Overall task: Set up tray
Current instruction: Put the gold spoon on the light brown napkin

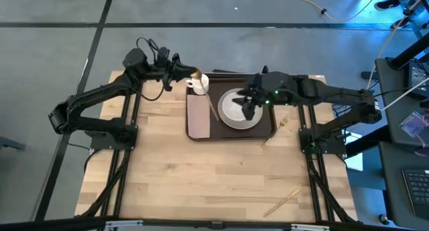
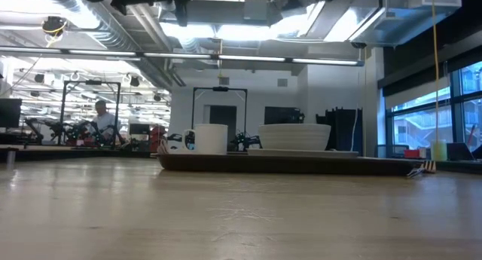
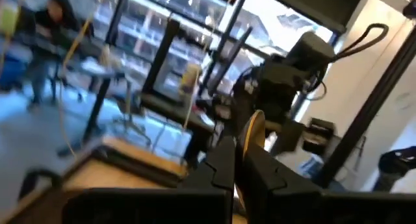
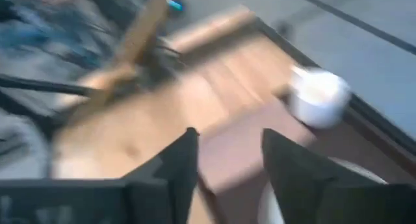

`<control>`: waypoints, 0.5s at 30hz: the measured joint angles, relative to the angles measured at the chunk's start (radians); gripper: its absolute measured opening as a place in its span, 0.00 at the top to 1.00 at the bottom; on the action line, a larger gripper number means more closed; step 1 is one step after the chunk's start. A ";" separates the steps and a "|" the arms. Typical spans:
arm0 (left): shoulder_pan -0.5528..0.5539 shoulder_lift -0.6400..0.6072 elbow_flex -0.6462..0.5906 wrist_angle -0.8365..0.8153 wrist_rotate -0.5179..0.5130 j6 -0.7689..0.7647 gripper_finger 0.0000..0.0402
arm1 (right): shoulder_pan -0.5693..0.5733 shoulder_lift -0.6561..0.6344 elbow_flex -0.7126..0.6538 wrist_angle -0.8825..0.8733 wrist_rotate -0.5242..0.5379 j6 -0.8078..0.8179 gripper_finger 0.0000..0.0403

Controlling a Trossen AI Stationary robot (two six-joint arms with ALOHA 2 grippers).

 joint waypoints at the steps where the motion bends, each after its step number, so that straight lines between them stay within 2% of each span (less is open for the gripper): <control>1: 0.008 0.000 0.000 -0.029 0.017 -0.006 0.99 | -0.002 0.000 0.023 -0.063 0.039 0.013 0.52; 5: 0.025 0.004 0.001 -0.314 0.021 0.016 0.99 | -0.004 -0.001 0.096 -0.237 0.129 0.046 0.40; 9: 0.028 0.049 0.000 -0.611 -0.090 0.125 0.99 | -0.004 0.000 0.110 -0.251 0.143 0.061 0.37; 15: 0.028 0.166 0.000 -0.723 -0.103 0.230 0.99 | -0.014 0.001 0.094 -0.253 0.143 0.063 0.36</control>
